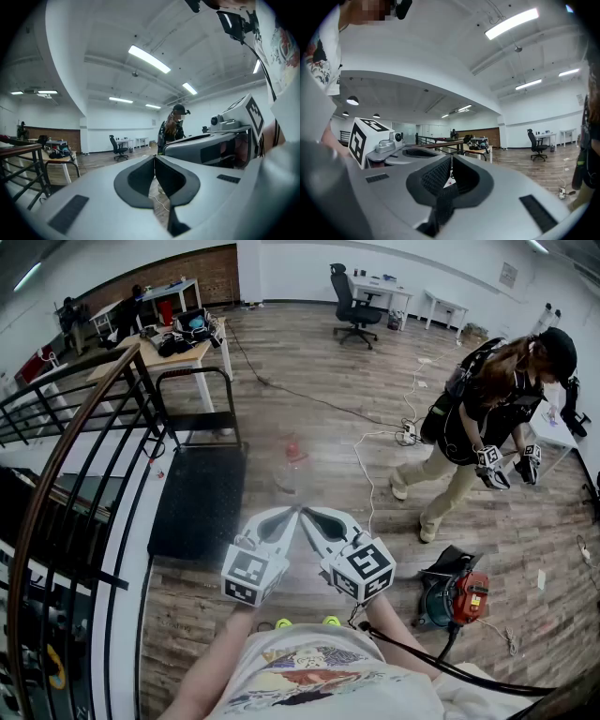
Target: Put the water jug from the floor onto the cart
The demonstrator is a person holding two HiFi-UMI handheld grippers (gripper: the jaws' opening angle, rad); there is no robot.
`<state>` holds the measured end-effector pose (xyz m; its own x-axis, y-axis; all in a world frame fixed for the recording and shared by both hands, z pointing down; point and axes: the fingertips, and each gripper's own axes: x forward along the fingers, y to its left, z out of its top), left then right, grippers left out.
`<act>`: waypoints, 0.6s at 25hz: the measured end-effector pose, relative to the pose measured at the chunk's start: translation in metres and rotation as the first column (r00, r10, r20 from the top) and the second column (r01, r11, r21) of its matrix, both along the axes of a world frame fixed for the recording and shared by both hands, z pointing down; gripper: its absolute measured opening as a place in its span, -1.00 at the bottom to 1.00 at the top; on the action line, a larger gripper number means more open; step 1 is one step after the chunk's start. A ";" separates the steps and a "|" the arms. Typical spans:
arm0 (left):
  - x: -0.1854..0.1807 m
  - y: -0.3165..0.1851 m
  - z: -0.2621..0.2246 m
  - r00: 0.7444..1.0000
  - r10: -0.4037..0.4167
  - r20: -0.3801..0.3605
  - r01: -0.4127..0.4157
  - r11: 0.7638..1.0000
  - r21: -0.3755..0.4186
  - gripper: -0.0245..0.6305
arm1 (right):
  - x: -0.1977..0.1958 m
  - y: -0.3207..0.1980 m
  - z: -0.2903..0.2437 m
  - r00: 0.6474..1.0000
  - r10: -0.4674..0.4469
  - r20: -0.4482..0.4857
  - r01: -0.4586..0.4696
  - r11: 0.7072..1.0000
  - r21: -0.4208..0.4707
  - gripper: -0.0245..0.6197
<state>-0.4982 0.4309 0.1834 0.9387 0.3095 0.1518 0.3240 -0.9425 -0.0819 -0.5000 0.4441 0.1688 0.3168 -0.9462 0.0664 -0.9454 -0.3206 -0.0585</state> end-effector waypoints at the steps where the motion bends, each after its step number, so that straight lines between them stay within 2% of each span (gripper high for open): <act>1: -0.001 -0.001 0.000 1.000 0.003 -0.003 -0.003 1.000 -0.002 -0.88 | -0.001 -0.001 0.001 1.000 -0.002 0.000 0.002 1.000 -0.003 -0.83; 15: 0.001 -0.028 0.011 1.000 0.008 0.012 -0.008 0.999 -0.031 -0.88 | 0.002 -0.030 0.015 0.999 0.007 0.044 -0.006 1.000 -0.021 -0.83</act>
<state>-0.4974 0.4030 0.1939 0.9343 0.3218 0.1534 0.3324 -0.9419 -0.0489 -0.4976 0.4141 0.1836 0.3193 -0.9424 0.1000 -0.9399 -0.3284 -0.0939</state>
